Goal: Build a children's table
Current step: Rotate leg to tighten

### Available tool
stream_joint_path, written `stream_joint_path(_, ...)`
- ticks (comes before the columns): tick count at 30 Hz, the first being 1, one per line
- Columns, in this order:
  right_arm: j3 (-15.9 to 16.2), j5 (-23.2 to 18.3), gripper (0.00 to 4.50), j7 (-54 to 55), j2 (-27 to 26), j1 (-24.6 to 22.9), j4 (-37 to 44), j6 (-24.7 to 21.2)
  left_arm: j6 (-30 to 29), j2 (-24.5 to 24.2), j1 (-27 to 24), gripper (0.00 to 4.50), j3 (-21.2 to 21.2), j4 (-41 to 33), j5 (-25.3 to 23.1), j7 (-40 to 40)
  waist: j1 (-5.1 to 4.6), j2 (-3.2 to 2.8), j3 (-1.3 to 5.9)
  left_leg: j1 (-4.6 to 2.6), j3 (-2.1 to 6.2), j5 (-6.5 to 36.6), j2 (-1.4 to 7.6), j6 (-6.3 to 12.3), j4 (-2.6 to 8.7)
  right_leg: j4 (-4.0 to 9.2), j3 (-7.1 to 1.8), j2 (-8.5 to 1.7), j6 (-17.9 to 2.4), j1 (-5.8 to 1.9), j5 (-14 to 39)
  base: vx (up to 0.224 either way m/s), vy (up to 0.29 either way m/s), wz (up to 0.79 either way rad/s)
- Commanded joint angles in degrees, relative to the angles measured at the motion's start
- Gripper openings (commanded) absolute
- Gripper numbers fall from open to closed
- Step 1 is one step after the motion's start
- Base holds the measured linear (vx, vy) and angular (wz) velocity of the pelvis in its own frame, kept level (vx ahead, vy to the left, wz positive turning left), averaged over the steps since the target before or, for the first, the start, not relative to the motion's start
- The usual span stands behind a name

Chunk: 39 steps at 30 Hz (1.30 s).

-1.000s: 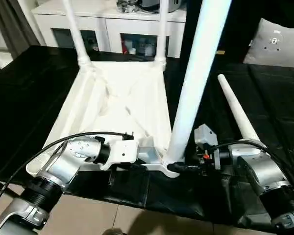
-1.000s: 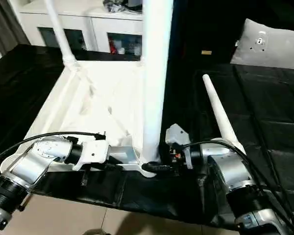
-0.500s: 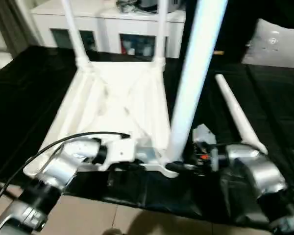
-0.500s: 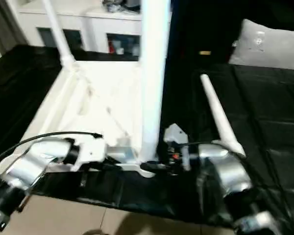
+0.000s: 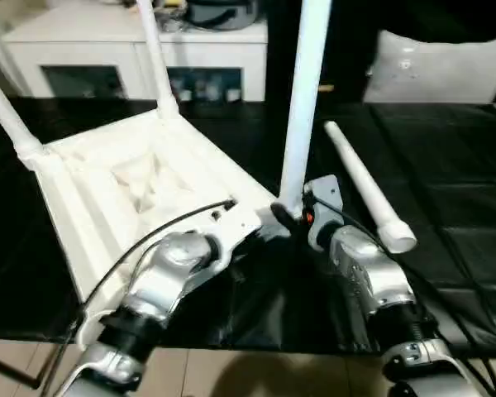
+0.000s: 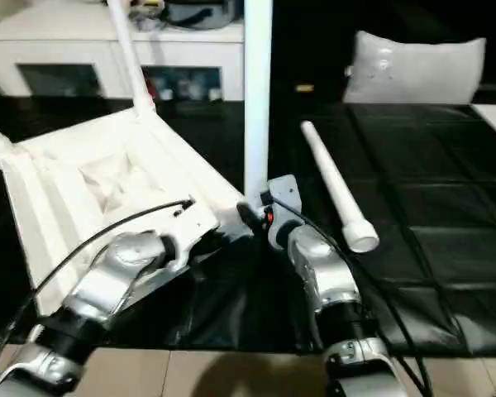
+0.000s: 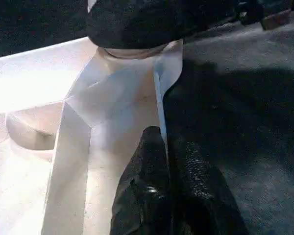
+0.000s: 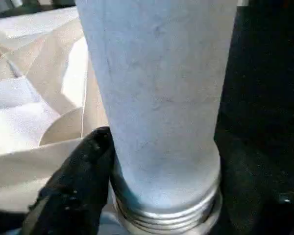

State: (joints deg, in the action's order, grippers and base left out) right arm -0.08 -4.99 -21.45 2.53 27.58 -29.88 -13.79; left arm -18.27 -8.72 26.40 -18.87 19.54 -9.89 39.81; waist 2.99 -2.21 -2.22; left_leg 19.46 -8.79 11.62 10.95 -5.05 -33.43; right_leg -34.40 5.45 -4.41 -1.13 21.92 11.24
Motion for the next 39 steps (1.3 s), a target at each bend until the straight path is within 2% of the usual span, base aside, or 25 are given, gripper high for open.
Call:
stream_joint_path(1,1.9,-0.7,3.64,-1.6,-0.8,-0.6,-1.5,0.9,3.1,0.8,0.6,0.00,-4.4,-1.2,-0.4,2.1,0.51,0.06,3.06,0.46,0.25,10.7,1.96,2.51,4.05,4.77,-3.32,-4.06,-9.7,-2.18,13.6,0.000,0.000,0.00)
stream_joint_path(2,1.9,-0.8,3.77,-1.8,-0.6,-0.7,-1.4,1.1,3.1,0.5,0.5,0.00,-4.4,-1.3,-0.5,2.3,0.94,0.09,3.17,0.64,0.11,8.7,1.90,2.98,3.89,4.38,-3.32,-4.04,-10.7,-2.40,10.0,0.000,0.000,0.00)
stream_joint_path(6,1.6,-1.8,3.96,-5.3,1.6,-3.0,0.9,3.4,3.5,-1.6,0.0,0.00,-3.2,-1.2,-0.9,2.4,1.72,0.02,3.50,1.06,0.13,4.4,1.96,4.14,3.61,3.47,-3.23,-4.09,-11.8,-2.92,3.5,0.000,0.000,0.00)
stream_joint_path(7,1.6,-1.8,4.24,-5.7,1.9,-3.2,1.2,3.5,3.6,-1.8,0.0,0.00,-3.1,-1.2,-0.9,2.5,1.93,-0.05,3.49,1.13,0.09,3.9,1.91,4.52,3.49,3.47,-3.19,-4.01,-11.8,-2.90,2.6,0.000,0.000,0.00)
stream_joint_path(11,1.7,-2.2,4.42,-11.8,6.0,-5.8,4.4,4.4,5.0,-4.4,-0.2,0.00,-2.2,-0.8,-0.2,4.1,2.11,-0.06,3.23,1.08,0.05,6.9,1.98,4.15,3.75,3.87,-3.14,-4.03,-11.2,-2.89,5.9,0.000,0.000,0.00)
stream_joint_path(13,2.4,-3.1,4.42,-17.6,9.9,-7.3,6.3,4.9,6.7,-6.6,-0.2,0.00,-2.0,-0.5,0.6,6.1,2.06,0.00,3.11,1.07,0.07,8.5,1.98,3.86,3.85,4.20,-3.14,-4.04,-10.7,-2.91,8.5,0.000,0.000,0.00)
stream_joint_path(16,2.9,-3.6,4.42,-22.3,13.4,-8.0,7.5,5.3,8.3,-8.4,-0.3,0.00,-2.1,-0.4,1.2,8.5,2.12,0.00,3.04,1.07,0.10,9.4,1.97,3.91,3.89,4.38,-3.11,-3.99,-10.4,-2.90,9.8,0.000,0.000,0.00)
stream_joint_path(22,3.0,-4.8,4.42,-31.7,20.2,-7.8,9.1,5.8,11.6,-12.8,-0.8,0.00,-2.9,-0.3,2.3,14.7,2.30,0.27,3.25,1.19,0.03,6.9,1.96,5.41,3.52,3.98,-3.04,-3.98,-11.3,-2.99,7.9,0.000,0.000,0.00)
stream_joint_path(25,4.3,-5.2,4.42,-37.2,23.9,-7.1,9.9,6.8,15.1,-16.1,-1.1,0.00,-4.3,-0.7,4.0,21.1,2.49,0.54,3.33,1.22,0.03,6.1,1.95,6.05,3.41,3.72,-2.97,-3.97,-11.9,-3.01,7.0,0.000,0.000,0.00)
stream_joint_path(28,5.3,-5.6,4.42,-40.3,25.1,-7.1,10.5,7.5,16.6,-17.2,-1.2,0.00,-4.6,-0.8,4.6,23.2,2.54,0.34,3.27,1.09,-0.11,6.3,2.15,6.41,3.33,3.67,-2.96,-3.90,-12.4,-2.71,6.7,0.000,0.000,0.00)
stream_joint_path(31,7.2,-6.4,4.42,-46.5,26.7,-6.7,11.4,8.6,18.9,-19.0,-1.1,0.00,-5.6,-1.3,5.3,27.3,2.95,0.70,3.28,1.07,-0.14,6.5,2.35,6.69,3.35,3.52,-2.98,-4.04,-12.7,-2.71,7.2,0.000,0.000,0.00)
stream_joint_path(37,9.6,-7.1,4.42,-51.2,26.1,-5.6,11.1,7.7,20.4,-19.6,-1.2,0.00,-6.7,-2.6,6.7,31.0,3.66,0.72,3.30,1.01,-0.20,5.7,2.43,6.40,3.16,3.03,-3.15,-3.98,-13.6,-2.44,5.5,0.000,0.000,0.00)
stream_joint_path(39,10.2,-6.9,4.14,-51.4,25.5,-5.3,10.7,7.6,20.6,-19.6,-1.4,0.00,-7.0,-3.1,7.1,31.8,3.77,0.86,3.23,0.99,-0.22,6.4,2.40,5.99,3.23,3.15,-3.15,-4.04,-13.2,-2.41,6.8,0.000,0.000,0.00)
